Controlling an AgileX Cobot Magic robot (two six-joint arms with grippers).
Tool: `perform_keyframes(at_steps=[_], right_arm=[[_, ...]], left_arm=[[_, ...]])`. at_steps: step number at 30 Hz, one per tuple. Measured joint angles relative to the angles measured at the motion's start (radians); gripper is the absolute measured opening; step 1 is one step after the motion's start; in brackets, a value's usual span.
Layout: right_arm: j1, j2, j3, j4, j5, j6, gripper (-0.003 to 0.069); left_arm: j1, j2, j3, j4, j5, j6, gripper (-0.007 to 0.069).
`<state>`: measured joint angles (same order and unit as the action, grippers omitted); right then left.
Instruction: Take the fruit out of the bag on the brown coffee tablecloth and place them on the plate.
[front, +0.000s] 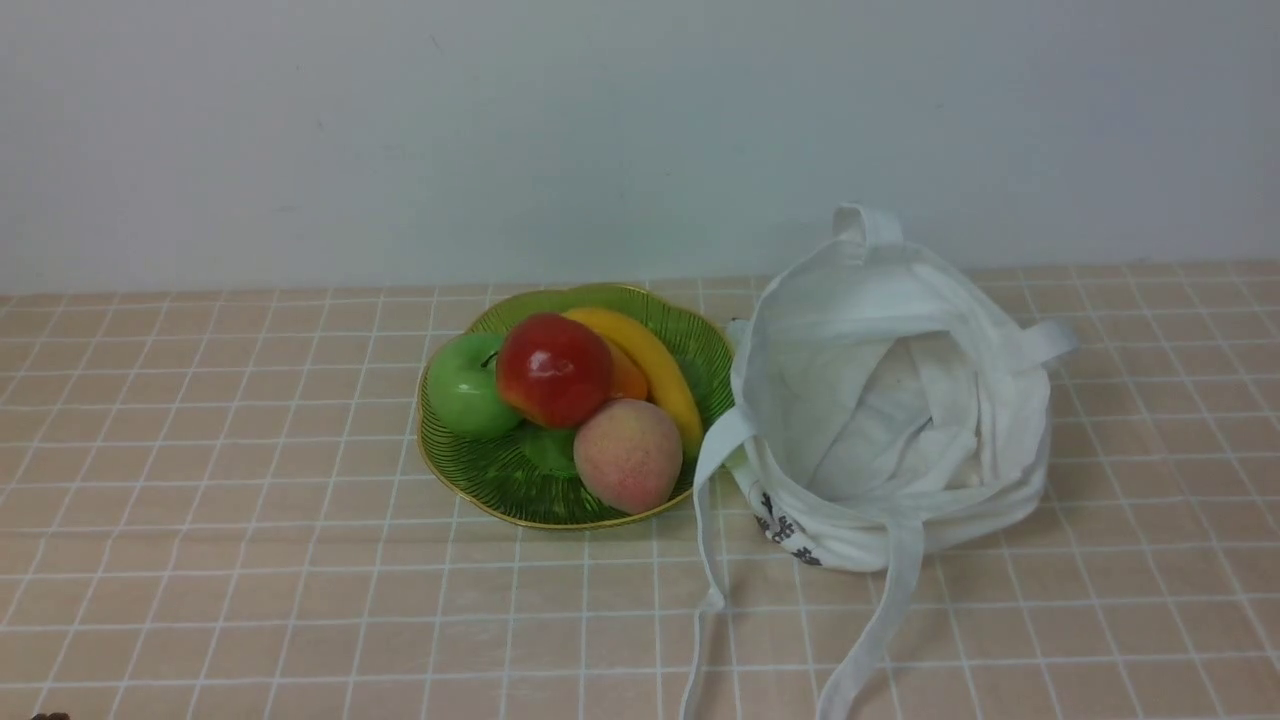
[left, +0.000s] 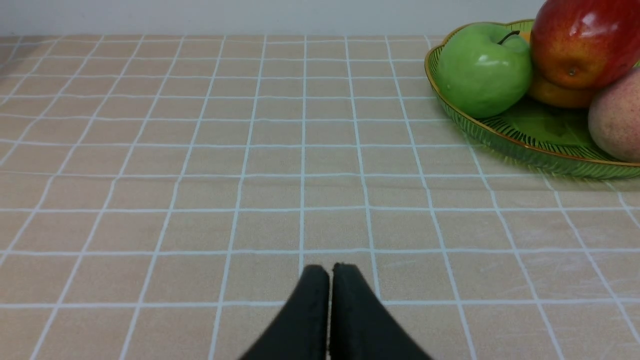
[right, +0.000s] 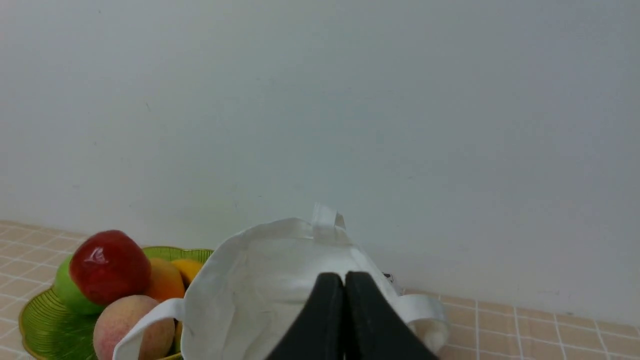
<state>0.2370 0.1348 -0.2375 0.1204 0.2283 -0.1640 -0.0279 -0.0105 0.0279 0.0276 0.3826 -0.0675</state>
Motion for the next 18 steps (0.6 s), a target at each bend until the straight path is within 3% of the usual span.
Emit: perform_keyframes(at_steps=[10,18], right_arm=[[-0.004,-0.061,0.093,-0.025,0.005,0.008,-0.0014],[-0.125,-0.141,0.240,-0.120,0.012,0.164,-0.0014]], left_arm=[[0.000,0.000,0.000,0.000,0.000,0.000,-0.0008],[0.000,0.000,0.000,0.000,0.000,0.000,-0.0008]])
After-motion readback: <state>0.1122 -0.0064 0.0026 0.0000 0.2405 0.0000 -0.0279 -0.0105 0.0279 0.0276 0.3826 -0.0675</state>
